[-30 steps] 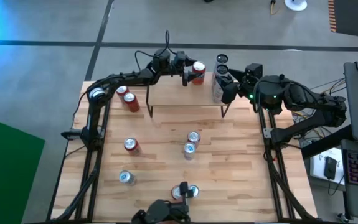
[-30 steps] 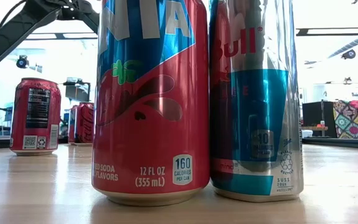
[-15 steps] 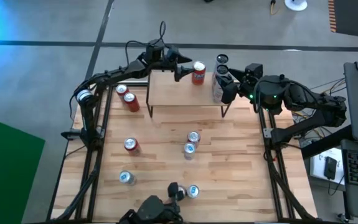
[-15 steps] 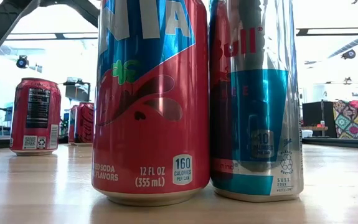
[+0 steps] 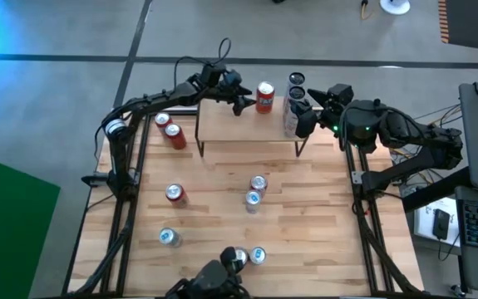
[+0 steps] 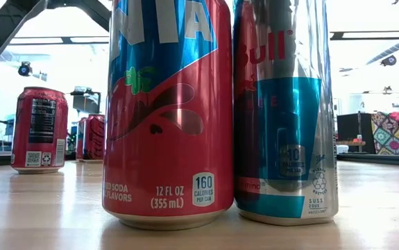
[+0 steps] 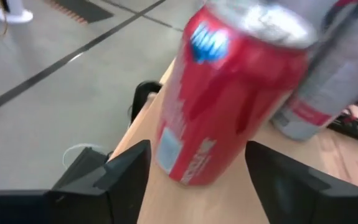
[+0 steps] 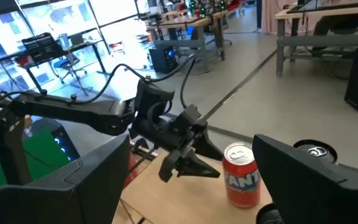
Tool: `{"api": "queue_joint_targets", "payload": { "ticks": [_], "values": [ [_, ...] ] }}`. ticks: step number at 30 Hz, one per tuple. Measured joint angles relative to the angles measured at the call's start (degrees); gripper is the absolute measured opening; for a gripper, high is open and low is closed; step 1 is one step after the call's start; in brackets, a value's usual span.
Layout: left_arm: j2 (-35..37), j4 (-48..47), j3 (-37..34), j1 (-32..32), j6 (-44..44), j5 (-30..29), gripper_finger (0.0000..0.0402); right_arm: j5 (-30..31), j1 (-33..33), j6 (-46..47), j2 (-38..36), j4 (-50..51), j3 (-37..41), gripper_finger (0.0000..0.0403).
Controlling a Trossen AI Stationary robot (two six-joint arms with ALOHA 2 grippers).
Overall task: Place canned beverage on shelf
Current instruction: Put the top right red soda can on the shelf, then put the top red soda can aligned with the other red soda can on the shelf
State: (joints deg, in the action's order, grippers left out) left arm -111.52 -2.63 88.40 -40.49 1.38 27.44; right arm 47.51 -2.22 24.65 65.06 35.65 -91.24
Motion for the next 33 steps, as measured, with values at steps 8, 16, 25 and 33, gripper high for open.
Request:
{"api": "queue_joint_targets", "payload": {
  "ticks": [8, 16, 25, 33],
  "values": [
    [-2.49, 3.33, 0.04, 0.13, 4.93, -0.56, 0.0218, 0.12, 0.00, -0.20, -0.02, 0.01, 0.00, 0.0325],
    [-2.56, 6.88, 0.04, 0.24, 5.67, -0.55, 0.0217, 0.12, 0.00, 0.08, -0.02, 0.01, 0.00, 0.0325],
    [-2.67, 9.65, 0.04, 0.09, 6.83, -5.05, 0.0217, 0.12, 0.00, 0.33, -0.02, 0.01, 0.00, 0.0325],
    [-0.41, 4.34, 0.04, -0.73, 6.69, -5.05, 0.0217, 0.10, -0.02, 0.96, -0.02, 0.32, 0.00, 0.0325]
  ]
}}
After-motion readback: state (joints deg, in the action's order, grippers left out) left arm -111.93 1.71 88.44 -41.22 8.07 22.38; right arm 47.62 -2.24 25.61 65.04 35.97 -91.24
